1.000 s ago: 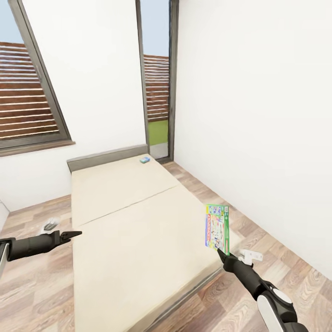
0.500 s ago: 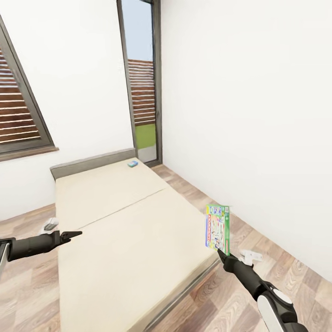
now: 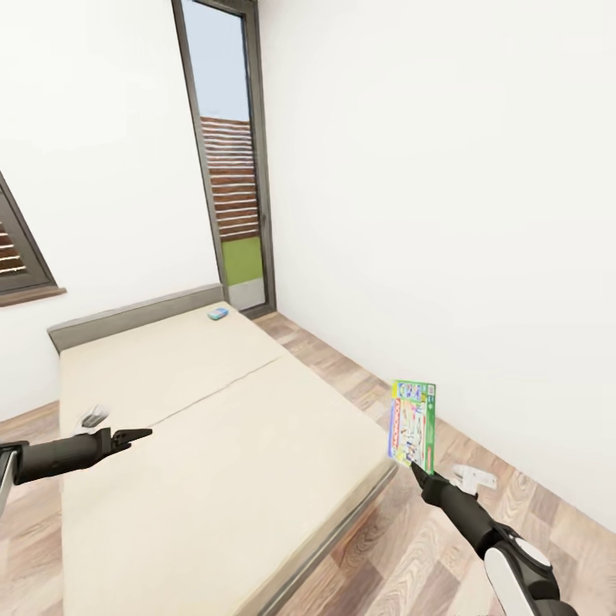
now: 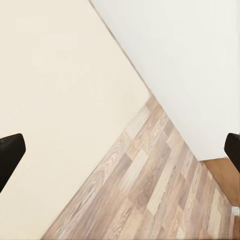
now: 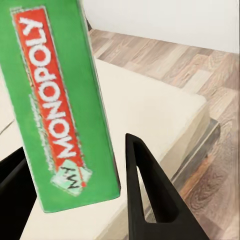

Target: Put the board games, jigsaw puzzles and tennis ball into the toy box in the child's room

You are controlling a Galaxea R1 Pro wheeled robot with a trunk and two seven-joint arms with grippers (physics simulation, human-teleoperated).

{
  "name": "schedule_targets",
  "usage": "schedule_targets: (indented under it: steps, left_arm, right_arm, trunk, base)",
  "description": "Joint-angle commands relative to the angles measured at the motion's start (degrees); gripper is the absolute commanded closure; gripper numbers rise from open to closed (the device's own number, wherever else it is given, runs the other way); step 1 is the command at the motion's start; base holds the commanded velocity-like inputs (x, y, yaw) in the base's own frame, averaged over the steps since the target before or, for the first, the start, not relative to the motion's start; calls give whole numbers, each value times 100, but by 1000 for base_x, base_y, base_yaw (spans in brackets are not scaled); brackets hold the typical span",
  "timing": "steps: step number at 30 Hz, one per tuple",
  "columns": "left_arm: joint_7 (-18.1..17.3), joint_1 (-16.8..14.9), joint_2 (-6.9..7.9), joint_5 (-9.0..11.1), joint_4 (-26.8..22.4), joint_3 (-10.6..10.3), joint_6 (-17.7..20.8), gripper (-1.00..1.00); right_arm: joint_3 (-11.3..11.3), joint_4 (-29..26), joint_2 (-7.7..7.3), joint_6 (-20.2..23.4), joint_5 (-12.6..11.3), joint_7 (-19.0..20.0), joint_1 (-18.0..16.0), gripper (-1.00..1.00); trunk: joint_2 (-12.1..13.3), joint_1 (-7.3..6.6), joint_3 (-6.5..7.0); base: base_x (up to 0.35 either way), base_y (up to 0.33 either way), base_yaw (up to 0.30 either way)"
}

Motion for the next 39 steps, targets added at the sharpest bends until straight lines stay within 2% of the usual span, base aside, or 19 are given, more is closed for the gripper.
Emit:
schedule_targets:
  steps: [1,9,39]
  left_arm:
    - [-58,-7,-1,-60,-5,15,46,-100]
    - [-58,-7,-4,-60,-5,14,46,-100]
    - [-58,-7,0,-60,-5,15,46,-100]
  right_arm:
    - [-16,-3,3,36,-41,19,-6,100]
    - [-161,51,8,36,-137,22,-6,100]
    - [-283,257,17,59,-171,9,-6,100]
  trunk:
    - [-13,4,-5]
    - [-13,4,60]
    - [-13,4,301]
  base:
    - [8,-11,-192]
    - [2,-3,-192]
    - [-3,-9,-193]
